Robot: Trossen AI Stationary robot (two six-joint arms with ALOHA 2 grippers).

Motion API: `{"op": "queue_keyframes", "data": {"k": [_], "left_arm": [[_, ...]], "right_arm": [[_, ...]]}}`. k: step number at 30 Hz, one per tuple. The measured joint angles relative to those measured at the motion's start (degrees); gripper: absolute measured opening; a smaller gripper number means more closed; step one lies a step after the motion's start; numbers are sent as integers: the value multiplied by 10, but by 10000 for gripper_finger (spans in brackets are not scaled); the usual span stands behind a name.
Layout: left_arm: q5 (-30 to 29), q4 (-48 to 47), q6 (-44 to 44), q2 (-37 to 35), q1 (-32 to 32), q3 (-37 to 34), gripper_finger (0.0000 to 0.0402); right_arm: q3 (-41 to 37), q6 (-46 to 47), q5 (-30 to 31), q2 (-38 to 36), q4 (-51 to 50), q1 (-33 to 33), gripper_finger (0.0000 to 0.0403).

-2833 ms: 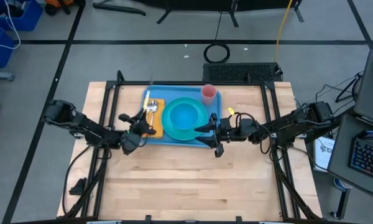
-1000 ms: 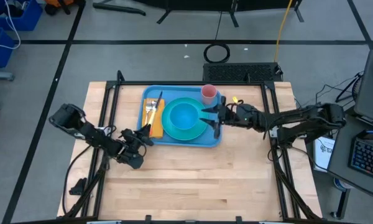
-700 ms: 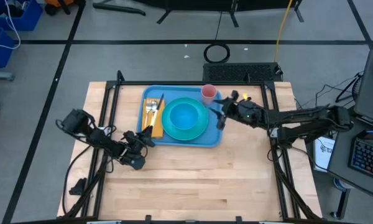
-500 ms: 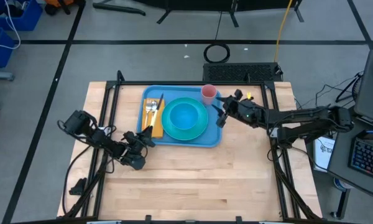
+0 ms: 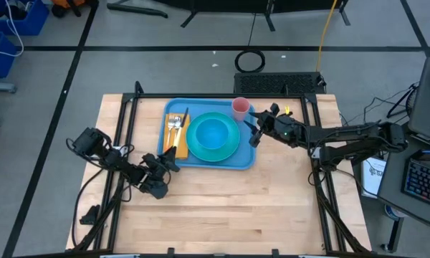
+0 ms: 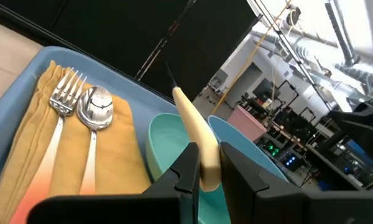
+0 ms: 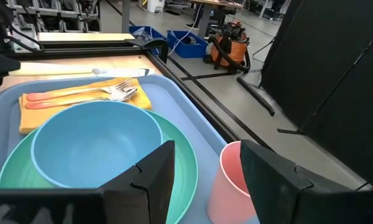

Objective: Set up tray
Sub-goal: Put the yellow knife on the yellow napkin to the right of the orange spoon

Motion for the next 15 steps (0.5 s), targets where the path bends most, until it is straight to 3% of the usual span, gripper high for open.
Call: {"op": "queue_keyframes", "data": {"k": [15], "left_arm": [[18,1,172,0,-1,13,45]], "right_arm": [[0,-1,0,0,0,0,171]]}}
